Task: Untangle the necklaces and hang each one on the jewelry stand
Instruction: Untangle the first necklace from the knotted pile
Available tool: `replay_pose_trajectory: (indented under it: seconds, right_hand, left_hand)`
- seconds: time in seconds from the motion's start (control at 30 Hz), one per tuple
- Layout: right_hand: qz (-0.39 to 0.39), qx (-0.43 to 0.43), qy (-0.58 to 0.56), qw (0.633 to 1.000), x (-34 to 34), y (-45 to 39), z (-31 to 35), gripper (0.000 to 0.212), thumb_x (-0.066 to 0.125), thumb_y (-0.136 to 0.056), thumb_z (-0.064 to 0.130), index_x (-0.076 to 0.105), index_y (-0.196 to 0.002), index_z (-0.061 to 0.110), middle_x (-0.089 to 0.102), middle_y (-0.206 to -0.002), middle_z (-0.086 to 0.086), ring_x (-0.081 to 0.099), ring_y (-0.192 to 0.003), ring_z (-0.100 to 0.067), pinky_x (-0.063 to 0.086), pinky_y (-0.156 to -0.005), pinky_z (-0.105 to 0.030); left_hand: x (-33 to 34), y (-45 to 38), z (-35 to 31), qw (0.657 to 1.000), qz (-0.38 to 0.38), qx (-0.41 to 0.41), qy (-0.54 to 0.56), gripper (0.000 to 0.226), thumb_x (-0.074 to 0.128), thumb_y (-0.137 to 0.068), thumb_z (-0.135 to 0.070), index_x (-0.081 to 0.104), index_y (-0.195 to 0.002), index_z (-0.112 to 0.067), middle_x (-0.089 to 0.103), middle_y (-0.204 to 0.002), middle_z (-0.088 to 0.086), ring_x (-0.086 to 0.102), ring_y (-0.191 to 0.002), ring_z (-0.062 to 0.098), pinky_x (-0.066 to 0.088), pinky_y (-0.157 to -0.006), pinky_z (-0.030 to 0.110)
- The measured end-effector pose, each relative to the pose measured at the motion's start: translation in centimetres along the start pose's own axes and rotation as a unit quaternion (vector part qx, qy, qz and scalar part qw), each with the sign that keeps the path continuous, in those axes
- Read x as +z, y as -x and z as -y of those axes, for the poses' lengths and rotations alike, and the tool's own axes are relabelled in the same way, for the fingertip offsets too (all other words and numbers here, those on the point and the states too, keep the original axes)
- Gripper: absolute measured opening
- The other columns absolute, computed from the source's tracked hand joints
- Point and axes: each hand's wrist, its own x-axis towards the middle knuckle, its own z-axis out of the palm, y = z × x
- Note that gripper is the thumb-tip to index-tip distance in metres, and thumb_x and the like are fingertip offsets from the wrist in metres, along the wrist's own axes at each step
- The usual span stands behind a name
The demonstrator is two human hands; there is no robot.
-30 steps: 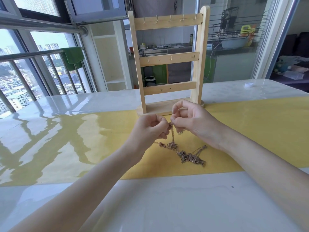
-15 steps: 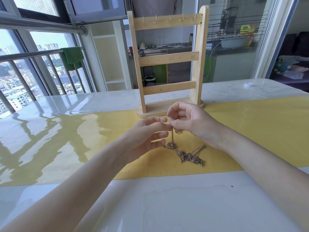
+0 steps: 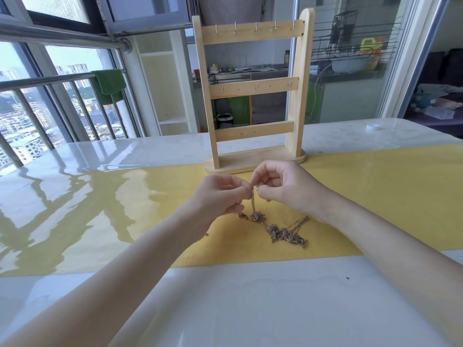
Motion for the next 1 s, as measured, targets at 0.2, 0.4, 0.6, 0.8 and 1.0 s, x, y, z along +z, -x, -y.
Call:
replay_pose_trajectory:
  seconds: [0.2, 0.4, 0.6, 0.8, 1.0]
  right_hand:
    - [-0.024, -0.015, 0.045, 0.999, 0.1, 0.0, -0.2, 0.022, 0.062, -0.081, -0.005, 0.063, -0.075, 0.016, 0.054, -0.063, 0.006, 0.047, -0.057, -0.004, 0.041, -0.059, -0.016]
    - [-0.056, -0.011, 0.013, 0.998, -0.5, -0.2, -0.5, 0.007, 0.064, -0.088, 0.009, 0.071, -0.087, 0.008, 0.063, -0.072, 0.002, 0.053, -0.060, -0.002, 0.050, -0.067, -0.027]
    - [-0.032, -0.009, 0.017, 0.999, -0.3, 0.0, -0.5, 0.006, 0.067, -0.085, 0.011, 0.073, -0.083, 0.013, 0.066, -0.069, -0.001, 0.052, -0.055, 0.001, 0.048, -0.062, -0.020]
    - [0.006, 0.056, -0.072, 0.996, -0.7, -0.1, -0.9, 0.003, 0.069, -0.083, 0.010, 0.069, -0.082, 0.008, 0.061, -0.065, 0.002, 0.052, -0.059, -0.006, 0.047, -0.061, -0.018]
    - [0.115, 0.136, -0.236, 0.955, -1.3, 0.3, -1.0, 0.008, 0.065, -0.075, 0.012, 0.060, -0.079, 0.007, 0.051, -0.063, -0.003, 0.048, -0.058, -0.010, 0.041, -0.059, -0.020]
  left_hand:
    - [0.3, 0.0, 0.4, 0.997, -0.040, 0.028, -0.053, 0.012, 0.068, -0.082, -0.005, 0.067, -0.073, -0.012, 0.064, -0.063, -0.002, 0.055, -0.055, 0.009, 0.053, -0.073, 0.025]
    - [0.1, 0.2, 0.0, 0.999, -0.034, 0.022, 0.030, 0.015, 0.065, -0.086, -0.004, 0.065, -0.073, -0.011, 0.063, -0.068, 0.002, 0.056, -0.057, 0.007, 0.052, -0.060, 0.017]
    - [0.1, 0.2, 0.1, 0.999, -0.018, 0.033, 0.024, 0.015, 0.064, -0.086, -0.005, 0.063, -0.073, -0.012, 0.066, -0.068, 0.000, 0.058, -0.062, 0.007, 0.052, -0.061, 0.018]
    - [0.3, 0.2, 0.2, 0.992, -0.028, 0.099, -0.070, 0.018, 0.062, -0.085, -0.002, 0.064, -0.071, -0.013, 0.062, -0.067, -0.005, 0.059, -0.065, 0.004, 0.051, -0.063, 0.017]
    - [0.6, 0.3, 0.1, 0.975, 0.009, 0.173, -0.139, 0.020, 0.062, -0.082, 0.002, 0.056, -0.071, -0.013, 0.059, -0.060, -0.009, 0.058, -0.057, 0.007, 0.048, -0.062, 0.024]
